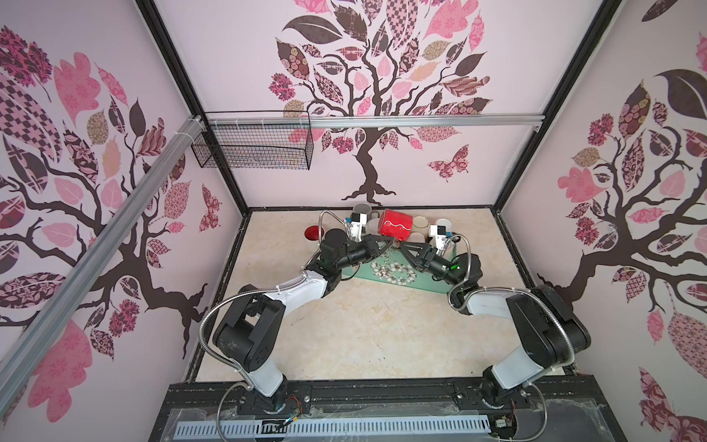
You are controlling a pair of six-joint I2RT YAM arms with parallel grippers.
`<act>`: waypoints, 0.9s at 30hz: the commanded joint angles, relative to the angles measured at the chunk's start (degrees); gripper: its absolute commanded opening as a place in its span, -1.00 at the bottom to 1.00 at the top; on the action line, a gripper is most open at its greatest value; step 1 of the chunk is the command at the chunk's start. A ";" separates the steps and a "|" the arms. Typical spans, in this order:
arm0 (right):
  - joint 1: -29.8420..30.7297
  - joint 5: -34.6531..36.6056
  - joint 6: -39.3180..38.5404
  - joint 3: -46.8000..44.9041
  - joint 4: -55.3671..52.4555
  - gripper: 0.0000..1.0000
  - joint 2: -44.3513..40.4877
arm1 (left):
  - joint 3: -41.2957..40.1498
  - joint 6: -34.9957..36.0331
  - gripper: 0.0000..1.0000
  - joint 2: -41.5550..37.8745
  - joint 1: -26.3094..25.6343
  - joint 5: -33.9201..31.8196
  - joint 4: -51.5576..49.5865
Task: Turn the mug right side up
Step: Place the mug at the top-left of the table.
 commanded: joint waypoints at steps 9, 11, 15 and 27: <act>-0.21 -1.78 3.93 4.63 3.86 -0.01 3.14 | -1.31 -3.41 -1.00 -2.22 -0.04 1.84 11.98; -0.13 -2.06 4.04 5.43 3.51 -0.04 3.37 | -1.38 -3.86 -1.00 -1.97 -0.06 1.89 12.65; 0.02 -2.40 5.14 6.91 3.93 -0.14 4.42 | -1.24 -4.32 -1.00 -1.77 -0.05 2.08 13.51; 0.36 -2.42 7.71 8.55 6.31 -0.69 5.40 | -2.55 -4.07 -1.00 -1.19 0.02 2.64 13.12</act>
